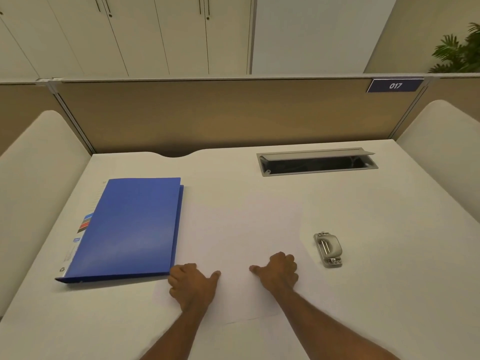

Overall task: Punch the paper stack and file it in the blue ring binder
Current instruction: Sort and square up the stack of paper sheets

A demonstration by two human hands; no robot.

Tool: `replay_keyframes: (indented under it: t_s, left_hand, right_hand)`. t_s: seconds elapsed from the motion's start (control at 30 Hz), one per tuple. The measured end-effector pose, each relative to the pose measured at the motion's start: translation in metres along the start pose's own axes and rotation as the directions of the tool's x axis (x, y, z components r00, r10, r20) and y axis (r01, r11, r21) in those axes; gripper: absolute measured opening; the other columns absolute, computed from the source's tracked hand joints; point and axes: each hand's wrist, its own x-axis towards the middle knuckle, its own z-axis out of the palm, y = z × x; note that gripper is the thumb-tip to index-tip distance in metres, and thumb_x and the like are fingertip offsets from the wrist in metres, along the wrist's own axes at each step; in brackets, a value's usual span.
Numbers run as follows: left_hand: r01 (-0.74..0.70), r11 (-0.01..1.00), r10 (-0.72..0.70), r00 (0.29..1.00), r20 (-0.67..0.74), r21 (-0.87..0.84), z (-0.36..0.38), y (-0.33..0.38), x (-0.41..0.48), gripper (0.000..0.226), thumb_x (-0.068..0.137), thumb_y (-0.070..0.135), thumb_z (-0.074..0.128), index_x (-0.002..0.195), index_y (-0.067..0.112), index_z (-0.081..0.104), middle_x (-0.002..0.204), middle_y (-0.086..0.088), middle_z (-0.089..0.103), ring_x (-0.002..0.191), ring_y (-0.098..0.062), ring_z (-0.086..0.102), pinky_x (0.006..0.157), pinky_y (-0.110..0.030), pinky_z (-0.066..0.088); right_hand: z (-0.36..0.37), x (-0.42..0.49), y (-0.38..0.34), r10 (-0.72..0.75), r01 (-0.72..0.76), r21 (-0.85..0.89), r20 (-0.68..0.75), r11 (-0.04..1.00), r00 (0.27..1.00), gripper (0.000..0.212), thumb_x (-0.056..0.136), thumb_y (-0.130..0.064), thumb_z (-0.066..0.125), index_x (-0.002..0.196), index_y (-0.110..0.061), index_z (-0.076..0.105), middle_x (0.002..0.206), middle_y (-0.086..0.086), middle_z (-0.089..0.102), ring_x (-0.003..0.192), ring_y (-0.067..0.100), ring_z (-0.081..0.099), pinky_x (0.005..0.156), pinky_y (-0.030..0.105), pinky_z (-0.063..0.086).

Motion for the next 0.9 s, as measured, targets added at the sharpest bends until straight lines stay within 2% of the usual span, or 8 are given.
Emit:
replay_keyframes:
  t_s: [0.17, 0.33, 0.47, 0.57, 0.67, 0.73, 0.83, 0.9]
  left_hand:
    - [0.006, 0.997, -0.004, 1.000, 0.018, -0.076, -0.002, 0.003, -0.002, 0.069, 0.067, 0.058, 0.074, 0.120, 0.017, 0.056, 0.127, -0.009, 0.046, 0.116, -0.027, 0.047, 0.095, -0.042, 0.045]
    - [-0.009, 0.974, 0.019, 0.999, 0.044, -0.226, -0.006, 0.004, -0.004, 0.059, 0.070, 0.044, 0.079, 0.116, 0.018, 0.053, 0.125, -0.007, 0.052, 0.115, -0.026, 0.051, 0.094, -0.043, 0.047]
    - [-0.034, 0.962, 0.041, 0.999, 0.020, -0.270, -0.009, 0.003, -0.005, 0.063, 0.069, 0.044, 0.079, 0.119, 0.017, 0.051, 0.126, -0.008, 0.051, 0.115, -0.026, 0.052, 0.094, -0.044, 0.047]
    - [-0.102, 0.886, 0.116, 0.993, 0.003, -0.453, -0.013, -0.004, 0.003, 0.075, 0.072, 0.049, 0.075, 0.130, 0.012, 0.046, 0.133, -0.010, 0.048, 0.119, -0.028, 0.051, 0.098, -0.046, 0.046]
    - [-0.076, 0.753, 0.186, 0.977, 0.101, -0.653, -0.029, -0.006, 0.013, 0.076, 0.079, 0.044, 0.070, 0.140, 0.011, 0.038, 0.139, -0.007, 0.046, 0.123, -0.028, 0.050, 0.099, -0.042, 0.045]
    - [-0.020, 0.703, 0.234, 0.950, 0.205, -0.711, -0.040, -0.004, 0.019, 0.064, 0.085, 0.042, 0.064, 0.136, 0.011, 0.044, 0.128, -0.004, 0.054, 0.116, -0.025, 0.054, 0.094, -0.037, 0.046]
    - [0.008, 0.670, 0.309, 0.906, 0.289, -0.742, -0.048, -0.002, 0.024, 0.047, 0.090, 0.038, 0.058, 0.128, 0.011, 0.054, 0.114, -0.001, 0.062, 0.107, -0.023, 0.059, 0.090, -0.035, 0.047]
    - [0.005, 0.666, 0.307, 0.910, 0.279, -0.746, -0.047, -0.002, 0.027, 0.043, 0.092, 0.032, 0.057, 0.128, 0.010, 0.054, 0.113, -0.003, 0.062, 0.107, -0.024, 0.059, 0.093, -0.037, 0.046]
  right_hand:
    - [-0.002, -0.004, -0.004, 0.017, -0.017, 0.031, 0.023, 0.999, 1.000, 0.063, 0.068, -0.052, 0.076, 0.118, -0.021, 0.055, 0.124, 0.003, 0.049, 0.120, 0.024, 0.047, 0.095, 0.039, 0.040]
    - [-0.002, -0.009, -0.005, -0.033, 0.029, 0.252, 0.014, 0.967, 0.999, 0.061, 0.072, -0.029, 0.081, 0.117, -0.020, 0.041, 0.117, 0.005, 0.062, 0.109, 0.026, 0.059, 0.092, 0.037, 0.042]
    - [-0.003, -0.006, 0.000, -0.175, 0.122, 0.562, 0.041, 0.818, 0.984, 0.043, 0.076, -0.014, 0.077, 0.115, -0.012, 0.057, 0.113, 0.010, 0.067, 0.104, 0.029, 0.064, 0.085, 0.031, 0.050]
    - [-0.009, -0.004, 0.007, -0.336, 0.232, 0.689, 0.017, 0.686, 0.942, 0.022, 0.080, -0.012, 0.072, 0.103, -0.012, 0.069, 0.101, 0.001, 0.073, 0.099, 0.020, 0.067, 0.087, 0.030, 0.053]
    - [-0.022, -0.002, 0.014, -0.405, 0.180, 0.838, 0.052, 0.515, 0.913, 0.021, 0.082, -0.005, 0.070, 0.102, -0.011, 0.070, 0.101, 0.003, 0.075, 0.095, 0.019, 0.070, 0.087, 0.032, 0.056]
    - [-0.029, -0.001, 0.017, -0.409, 0.091, 0.892, 0.110, 0.443, 0.906, 0.023, 0.082, -0.004, 0.070, 0.105, -0.009, 0.069, 0.102, 0.006, 0.075, 0.095, 0.024, 0.071, 0.085, 0.035, 0.056]
    - [-0.029, 0.003, 0.016, -0.371, 0.016, 0.878, 0.185, 0.478, 0.910, 0.019, 0.082, -0.011, 0.072, 0.101, -0.010, 0.069, 0.101, 0.008, 0.075, 0.094, 0.027, 0.071, 0.083, 0.036, 0.057]
    - [-0.029, 0.011, 0.013, -0.245, 0.024, 0.835, 0.133, 0.550, 0.960, 0.023, 0.082, -0.024, 0.072, 0.098, -0.009, 0.068, 0.097, 0.010, 0.073, 0.086, 0.024, 0.069, 0.077, 0.034, 0.057]
